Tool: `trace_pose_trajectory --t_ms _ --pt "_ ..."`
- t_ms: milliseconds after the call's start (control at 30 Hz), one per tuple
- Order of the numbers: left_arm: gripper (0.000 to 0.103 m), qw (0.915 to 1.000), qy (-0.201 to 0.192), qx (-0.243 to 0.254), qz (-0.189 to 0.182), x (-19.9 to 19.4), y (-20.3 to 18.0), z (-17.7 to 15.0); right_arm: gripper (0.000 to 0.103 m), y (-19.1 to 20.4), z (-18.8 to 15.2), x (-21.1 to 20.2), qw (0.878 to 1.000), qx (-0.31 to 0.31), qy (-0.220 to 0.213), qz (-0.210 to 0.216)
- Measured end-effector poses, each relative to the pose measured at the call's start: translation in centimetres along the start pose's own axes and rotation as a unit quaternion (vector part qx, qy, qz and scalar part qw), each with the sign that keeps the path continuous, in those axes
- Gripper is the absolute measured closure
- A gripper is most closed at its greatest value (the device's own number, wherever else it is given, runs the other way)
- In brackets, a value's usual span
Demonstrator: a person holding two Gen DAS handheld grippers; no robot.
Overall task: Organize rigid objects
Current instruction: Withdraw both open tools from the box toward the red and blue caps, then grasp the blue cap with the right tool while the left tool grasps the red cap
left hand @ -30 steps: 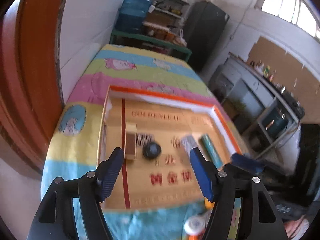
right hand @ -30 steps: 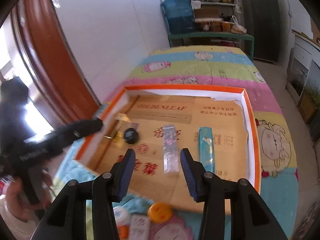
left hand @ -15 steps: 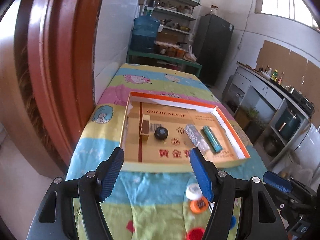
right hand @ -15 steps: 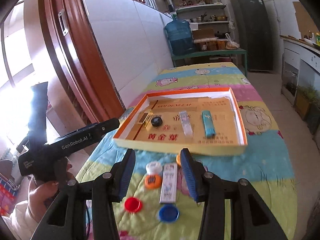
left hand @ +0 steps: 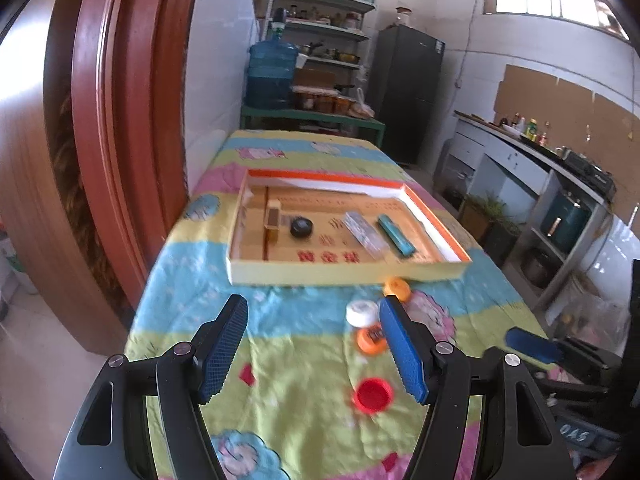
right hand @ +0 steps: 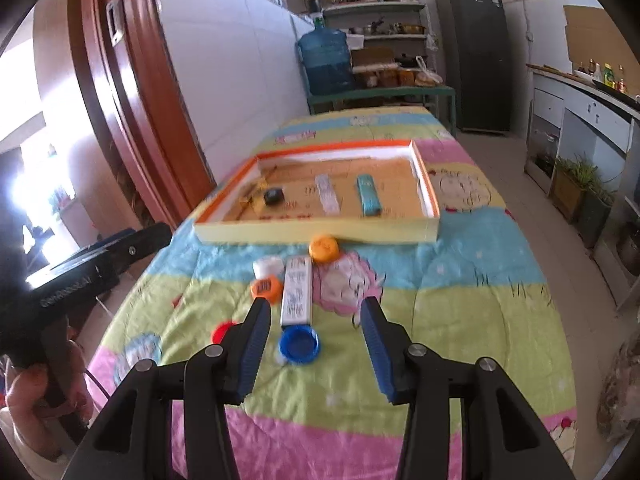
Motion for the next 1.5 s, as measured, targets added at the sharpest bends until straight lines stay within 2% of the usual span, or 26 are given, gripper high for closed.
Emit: trace_pose_trajectory --t_ms 200,633,967,1067,1100,1300,1500 --pt "0.033 0.9999 0.010 0.005 -0.010 0.1 -0.5 -2.0 0.056 1.0 -2.2 1.1 1.000 -0.014 0.023 0.000" --pt "0.033 0.9981 0.045 0.028 -0.030 1.3 -2.0 -5.5 0.056 2.0 -3.8 3.1 0.998 -0.047 0.048 -0.013" --pt "0.033 0.9970 0.066 0.035 -0.018 2.6 -1.8 -6.5 0.056 2.8 -3.7 5.0 0.995 -0.079 0.060 -0.021" --pt "0.033 0.9963 0.074 0.041 -0.015 3.2 -1.9 -6.8 0.064 2.9 -3.6 5.2 0.995 -0.084 0.057 -0.021" --pt "0.033 0.9960 0.077 0.043 -0.013 3.4 -1.9 -7.0 0.073 2.8 -3.6 5.2 0.995 -0.085 0.056 -0.021" --pt "0.033 0.9947 0.092 0.039 -0.022 4.2 -2.2 -7.4 0.073 2.1 -3.8 4.8 0.995 -0.078 0.053 -0.023" --pt "0.033 0.9930 0.105 0.054 -0.009 5.1 -2.5 -8.0 0.073 -0.6 -3.7 3.2 0.997 -0.046 0.038 -0.040"
Point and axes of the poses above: each gripper's, at about its wrist camera, not at the fingertips, and x roughly the way its jaws point, y to its left, z to its top, the point moved 10 cm from there along x, roughly the way its jaws point, and after that the axes turned 8 degrees about -x, right-handed, at the moved point
